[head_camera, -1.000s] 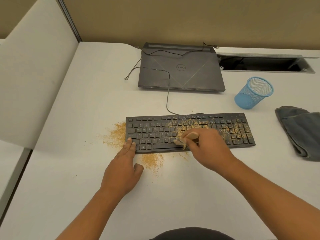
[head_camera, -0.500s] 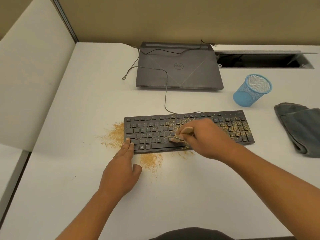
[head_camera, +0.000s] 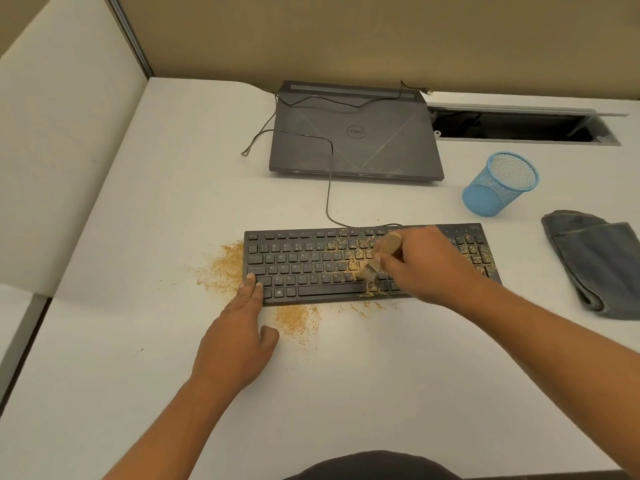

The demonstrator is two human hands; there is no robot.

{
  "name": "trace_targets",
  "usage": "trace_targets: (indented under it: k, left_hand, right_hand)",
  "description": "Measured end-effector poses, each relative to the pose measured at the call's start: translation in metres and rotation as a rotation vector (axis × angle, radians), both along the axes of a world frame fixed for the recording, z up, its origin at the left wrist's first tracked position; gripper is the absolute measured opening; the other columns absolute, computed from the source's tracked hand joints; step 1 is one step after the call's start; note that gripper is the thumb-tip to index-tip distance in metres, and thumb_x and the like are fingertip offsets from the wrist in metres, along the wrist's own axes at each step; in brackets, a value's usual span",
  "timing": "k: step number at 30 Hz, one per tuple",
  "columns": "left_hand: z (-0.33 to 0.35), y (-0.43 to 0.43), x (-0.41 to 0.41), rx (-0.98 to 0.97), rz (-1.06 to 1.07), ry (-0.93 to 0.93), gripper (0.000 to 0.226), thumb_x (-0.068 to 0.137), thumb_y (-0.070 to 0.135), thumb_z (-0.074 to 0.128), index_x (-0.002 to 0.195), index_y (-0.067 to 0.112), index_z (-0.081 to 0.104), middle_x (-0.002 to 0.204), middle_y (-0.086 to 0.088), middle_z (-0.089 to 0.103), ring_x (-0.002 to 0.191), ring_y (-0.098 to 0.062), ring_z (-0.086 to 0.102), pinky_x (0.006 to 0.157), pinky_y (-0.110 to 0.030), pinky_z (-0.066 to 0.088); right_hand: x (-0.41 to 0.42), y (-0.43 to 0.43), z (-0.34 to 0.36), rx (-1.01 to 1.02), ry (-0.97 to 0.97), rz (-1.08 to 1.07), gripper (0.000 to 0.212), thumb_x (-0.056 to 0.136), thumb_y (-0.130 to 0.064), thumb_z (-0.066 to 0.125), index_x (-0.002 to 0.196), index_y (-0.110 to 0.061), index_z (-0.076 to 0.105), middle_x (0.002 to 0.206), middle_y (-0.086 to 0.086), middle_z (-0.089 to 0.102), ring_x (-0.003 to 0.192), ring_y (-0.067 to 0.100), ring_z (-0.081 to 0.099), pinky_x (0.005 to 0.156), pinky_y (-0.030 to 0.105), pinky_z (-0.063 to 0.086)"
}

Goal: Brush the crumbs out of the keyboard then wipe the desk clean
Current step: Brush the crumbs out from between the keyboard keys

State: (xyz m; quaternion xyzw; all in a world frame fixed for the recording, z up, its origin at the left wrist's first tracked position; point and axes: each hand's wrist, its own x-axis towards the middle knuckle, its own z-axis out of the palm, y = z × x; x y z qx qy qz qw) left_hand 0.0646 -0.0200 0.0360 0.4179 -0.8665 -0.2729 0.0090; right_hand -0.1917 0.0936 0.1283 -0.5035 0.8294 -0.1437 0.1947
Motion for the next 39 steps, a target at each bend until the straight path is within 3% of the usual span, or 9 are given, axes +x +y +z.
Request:
trace_targets:
  k: [4,6,8,15,19,23,28,32,39]
  left_hand:
    - [0.002,0.0,0.0,-0.004,-0.007,-0.003,0.068,0.093,0.024,0.05,0.155,0.019,0.021,0.159,0.017,-0.003,0.146,-0.009,0.026,0.102,-0.029,0.042]
    - [0.003,-0.001,0.0,-0.006,-0.009,-0.011,0.069,0.093,0.024,0.049,0.155,0.019,0.021,0.16,0.015,-0.002,0.145,-0.009,0.027,0.101,-0.029,0.043]
    - [0.003,-0.001,0.0,-0.01,-0.016,-0.019,0.069,0.093,0.025,0.049,0.156,0.019,0.02,0.161,0.015,-0.002,0.145,-0.008,0.026,0.102,-0.028,0.042]
    - [0.002,-0.001,-0.001,-0.013,-0.017,-0.027,0.07,0.093,0.026,0.05,0.156,0.02,0.02,0.159,0.017,-0.005,0.145,-0.009,0.027,0.1,-0.028,0.044]
    - [0.002,-0.001,0.0,-0.015,-0.016,-0.022,0.069,0.093,0.026,0.05,0.156,0.02,0.021,0.158,0.018,-0.004,0.145,-0.009,0.028,0.101,-0.029,0.045]
    - [0.002,-0.001,0.0,-0.017,-0.016,-0.023,0.069,0.093,0.026,0.05,0.156,0.02,0.02,0.158,0.018,-0.004,0.145,-0.009,0.028,0.099,-0.028,0.045]
    - [0.002,-0.001,-0.001,-0.02,-0.015,-0.016,0.07,0.093,0.027,0.05,0.156,0.021,0.02,0.158,0.019,-0.005,0.144,-0.009,0.03,0.099,-0.028,0.046]
    - [0.0,-0.001,0.0,-0.027,-0.009,-0.023,0.07,0.093,0.029,0.05,0.156,0.022,0.019,0.158,0.019,-0.006,0.143,-0.008,0.031,0.099,-0.027,0.046]
    - [0.003,-0.001,-0.002,-0.022,-0.003,-0.026,0.071,0.093,0.029,0.049,0.156,0.023,0.018,0.156,0.021,-0.009,0.142,-0.009,0.032,0.095,-0.025,0.046]
  right_hand:
    - [0.009,0.013,-0.013,-0.047,-0.01,-0.076,0.027,0.095,-0.022,0.055,0.073,-0.028,0.068,0.071,-0.014,0.068,0.051,-0.001,0.053,0.046,0.011,0.03]
    - [0.014,0.016,-0.012,-0.08,-0.019,-0.113,0.026,0.095,-0.021,0.055,0.073,-0.024,0.069,0.061,-0.017,0.062,0.048,0.0,0.054,0.043,0.012,0.033]
    - [0.015,0.018,-0.012,-0.127,-0.036,-0.148,0.024,0.095,-0.02,0.056,0.078,-0.018,0.072,0.055,-0.022,0.054,0.051,-0.004,0.056,0.045,0.011,0.037]
    - [0.015,0.021,-0.015,-0.111,-0.019,-0.138,0.023,0.095,-0.022,0.055,0.078,-0.017,0.07,0.06,-0.012,0.062,0.05,0.002,0.051,0.048,0.016,0.031]
    - [0.017,0.022,-0.017,-0.067,-0.033,-0.092,0.026,0.093,-0.022,0.055,0.072,-0.022,0.07,0.068,-0.011,0.067,0.055,0.004,0.057,0.054,0.022,0.042]
    - [0.017,0.021,-0.012,-0.124,-0.096,-0.176,0.025,0.095,-0.018,0.054,0.078,-0.016,0.073,0.054,-0.018,0.058,0.048,0.001,0.054,0.046,0.011,0.035]
    - [0.016,0.024,-0.014,-0.09,-0.084,-0.114,0.018,0.095,-0.016,0.059,0.088,-0.016,0.077,0.067,-0.022,0.058,0.061,-0.012,0.055,0.054,0.006,0.038]
    - [0.011,0.029,-0.015,-0.12,-0.024,-0.171,0.017,0.095,-0.021,0.059,0.09,-0.02,0.075,0.067,-0.018,0.06,0.055,-0.004,0.051,0.05,0.009,0.031]
    - [0.009,0.03,-0.016,-0.106,-0.024,-0.197,0.018,0.096,-0.023,0.057,0.091,-0.021,0.074,0.072,-0.013,0.066,0.063,0.003,0.058,0.055,0.017,0.043]
